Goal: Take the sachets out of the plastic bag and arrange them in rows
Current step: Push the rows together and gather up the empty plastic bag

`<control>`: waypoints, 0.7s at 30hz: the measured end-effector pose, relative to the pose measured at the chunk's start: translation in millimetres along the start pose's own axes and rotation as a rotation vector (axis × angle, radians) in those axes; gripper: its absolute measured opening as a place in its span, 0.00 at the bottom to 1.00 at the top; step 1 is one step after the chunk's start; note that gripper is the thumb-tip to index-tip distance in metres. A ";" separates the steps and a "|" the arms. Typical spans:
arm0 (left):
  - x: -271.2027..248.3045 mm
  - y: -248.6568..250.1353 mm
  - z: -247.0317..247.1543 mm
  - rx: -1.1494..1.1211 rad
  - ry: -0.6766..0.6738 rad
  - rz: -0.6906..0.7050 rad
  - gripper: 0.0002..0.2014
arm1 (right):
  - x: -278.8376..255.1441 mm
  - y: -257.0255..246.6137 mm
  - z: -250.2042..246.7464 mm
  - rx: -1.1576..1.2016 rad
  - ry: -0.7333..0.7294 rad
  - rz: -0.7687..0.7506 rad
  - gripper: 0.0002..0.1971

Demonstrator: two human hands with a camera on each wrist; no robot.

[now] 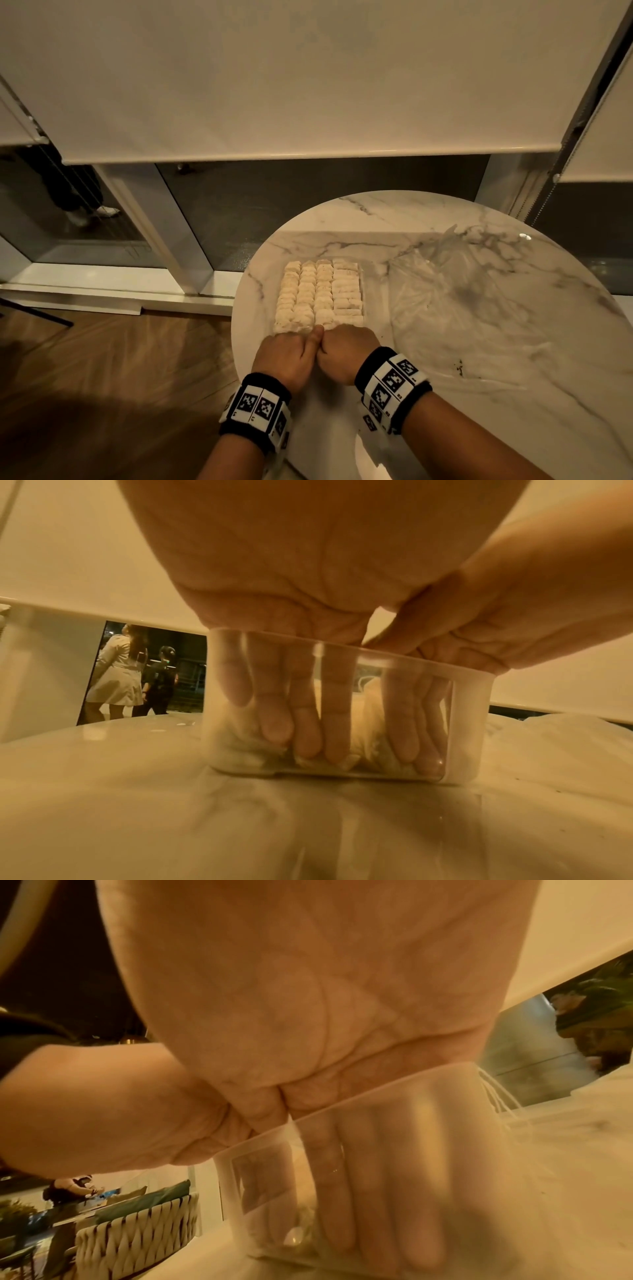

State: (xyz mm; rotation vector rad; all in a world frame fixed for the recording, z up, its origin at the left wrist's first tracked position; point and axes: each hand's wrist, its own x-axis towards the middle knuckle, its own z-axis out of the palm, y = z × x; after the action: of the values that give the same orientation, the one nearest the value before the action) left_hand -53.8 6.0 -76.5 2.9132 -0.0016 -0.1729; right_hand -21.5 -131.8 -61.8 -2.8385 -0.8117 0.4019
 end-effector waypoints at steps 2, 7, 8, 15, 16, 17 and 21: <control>1.0 -2.8 3.4 0.006 0.009 -0.005 0.38 | -0.1 -1.2 0.1 -0.012 0.003 0.000 0.22; 2.6 -6.4 4.4 0.006 0.001 -0.010 0.38 | 0.5 -4.1 1.5 -0.042 0.042 -0.007 0.22; 2.4 -6.9 3.5 0.003 -0.003 -0.014 0.37 | 0.8 -4.8 2.1 -0.044 0.052 -0.009 0.23; 2.3 -11.2 3.0 0.002 0.001 -0.026 0.36 | 2.8 -8.8 4.5 -0.054 0.070 -0.004 0.23; 1.5 -10.3 2.3 0.009 0.003 -0.028 0.36 | 2.7 -8.9 3.7 -0.051 0.066 -0.003 0.23; 0.7 -9.5 1.5 0.015 0.005 -0.030 0.36 | 2.4 -9.4 2.9 -0.047 0.060 -0.002 0.23; 0.2 -8.8 0.8 0.024 0.004 -0.036 0.36 | 1.8 -10.2 1.0 -0.032 0.046 0.000 0.23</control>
State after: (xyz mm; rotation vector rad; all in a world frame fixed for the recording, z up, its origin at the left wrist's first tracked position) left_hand -53.8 14.4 -79.3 2.9393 0.0493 -0.1743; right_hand -25.4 -122.1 -60.8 -2.8657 -0.8161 0.3255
